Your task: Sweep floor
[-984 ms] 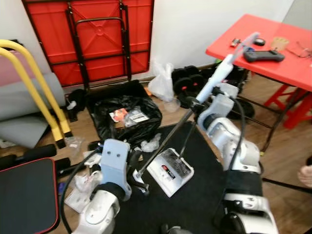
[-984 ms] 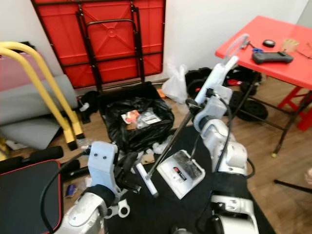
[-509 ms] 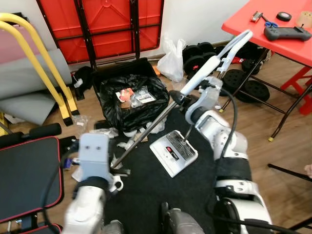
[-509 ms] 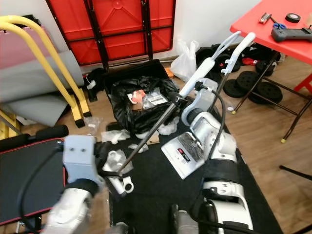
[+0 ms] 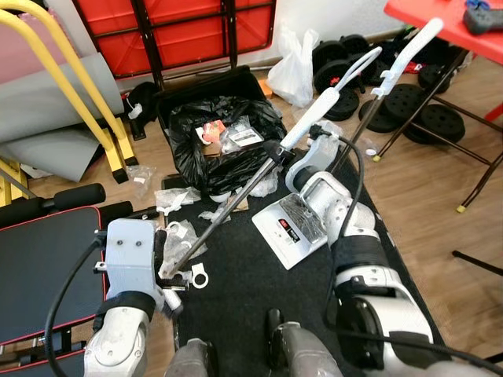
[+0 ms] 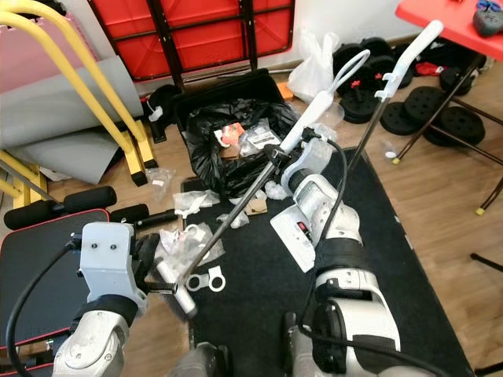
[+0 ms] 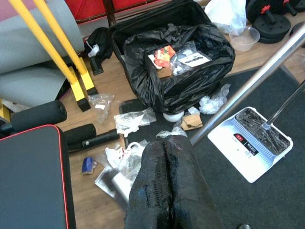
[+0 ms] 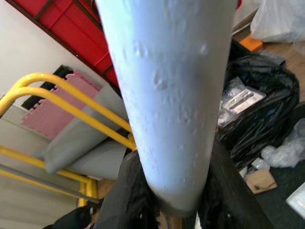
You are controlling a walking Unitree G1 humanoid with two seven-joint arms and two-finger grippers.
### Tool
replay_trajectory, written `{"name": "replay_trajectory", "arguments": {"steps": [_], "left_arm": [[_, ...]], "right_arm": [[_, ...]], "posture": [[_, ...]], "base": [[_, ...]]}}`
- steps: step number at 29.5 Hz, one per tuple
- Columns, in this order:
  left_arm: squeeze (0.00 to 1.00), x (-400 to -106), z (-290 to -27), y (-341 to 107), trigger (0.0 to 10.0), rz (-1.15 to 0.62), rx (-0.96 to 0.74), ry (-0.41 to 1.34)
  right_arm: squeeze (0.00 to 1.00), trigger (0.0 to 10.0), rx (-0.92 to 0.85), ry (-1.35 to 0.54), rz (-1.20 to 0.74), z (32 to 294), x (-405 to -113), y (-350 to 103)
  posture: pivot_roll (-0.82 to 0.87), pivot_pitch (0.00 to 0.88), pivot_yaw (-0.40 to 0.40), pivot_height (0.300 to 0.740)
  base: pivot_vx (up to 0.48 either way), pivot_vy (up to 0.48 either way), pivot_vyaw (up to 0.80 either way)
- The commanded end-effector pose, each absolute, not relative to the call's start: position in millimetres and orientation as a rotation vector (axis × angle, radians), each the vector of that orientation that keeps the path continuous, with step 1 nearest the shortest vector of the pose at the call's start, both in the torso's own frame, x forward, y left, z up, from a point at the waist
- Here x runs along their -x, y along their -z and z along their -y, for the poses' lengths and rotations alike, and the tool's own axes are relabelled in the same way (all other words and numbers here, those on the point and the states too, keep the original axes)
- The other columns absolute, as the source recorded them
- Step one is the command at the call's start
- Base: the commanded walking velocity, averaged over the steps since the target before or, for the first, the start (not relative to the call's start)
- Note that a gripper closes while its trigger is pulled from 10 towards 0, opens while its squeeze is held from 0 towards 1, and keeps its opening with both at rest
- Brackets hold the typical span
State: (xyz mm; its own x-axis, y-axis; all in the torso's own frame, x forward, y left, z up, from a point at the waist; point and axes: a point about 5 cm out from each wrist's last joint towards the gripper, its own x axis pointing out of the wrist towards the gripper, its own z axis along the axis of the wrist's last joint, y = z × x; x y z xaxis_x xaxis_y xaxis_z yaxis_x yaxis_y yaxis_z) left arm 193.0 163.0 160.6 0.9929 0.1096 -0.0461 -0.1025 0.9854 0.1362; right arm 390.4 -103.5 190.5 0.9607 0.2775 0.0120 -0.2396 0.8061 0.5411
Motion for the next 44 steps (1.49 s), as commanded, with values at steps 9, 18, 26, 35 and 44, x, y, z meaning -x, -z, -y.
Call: {"name": "replay_trajectory", "arguments": {"steps": [9,18,26,35,44], "left_arm": [[0.0,-187,-167,-158,10.0,-0.084,-0.147,-0.16],[0.0,-186,-166,-158,10.0,-0.097,-0.145,-0.153],[0.0,-188,-165,-157,10.0,-0.1,-0.142,-0.151],[0.0,-191,-163,-156,10.0,-0.1,-0.137,-0.149],[0.0,-192,-162,-156,10.0,-0.097,-0.131,-0.151]], "right_arm": [[0.0,10.0,-0.531,-0.258,-0.007,103,-394,-197],[0.0,10.0,-0.27,-0.243,-0.04,112,-398,-200],[0.0,10.0,-0.21,-0.22,-0.058,123,-398,-208],[0.0,10.0,-0.147,-0.157,-0.016,138,-400,-236],[0.0,10.0,-0.11,-0.116,-0.022,145,-399,-247]], "posture": [[-0.01,0.351,-0.019,0.74],[-0.01,0.355,-0.022,0.74],[-0.03,0.348,-0.022,0.74],[-0.05,0.335,-0.025,0.74],[-0.06,0.332,-0.03,0.74]], "base": [[0.0,0.0,0.0],[0.0,0.0,0.0],[0.0,0.0,0.0],[0.0,0.0,0.0],[0.0,0.0,0.0]]}}
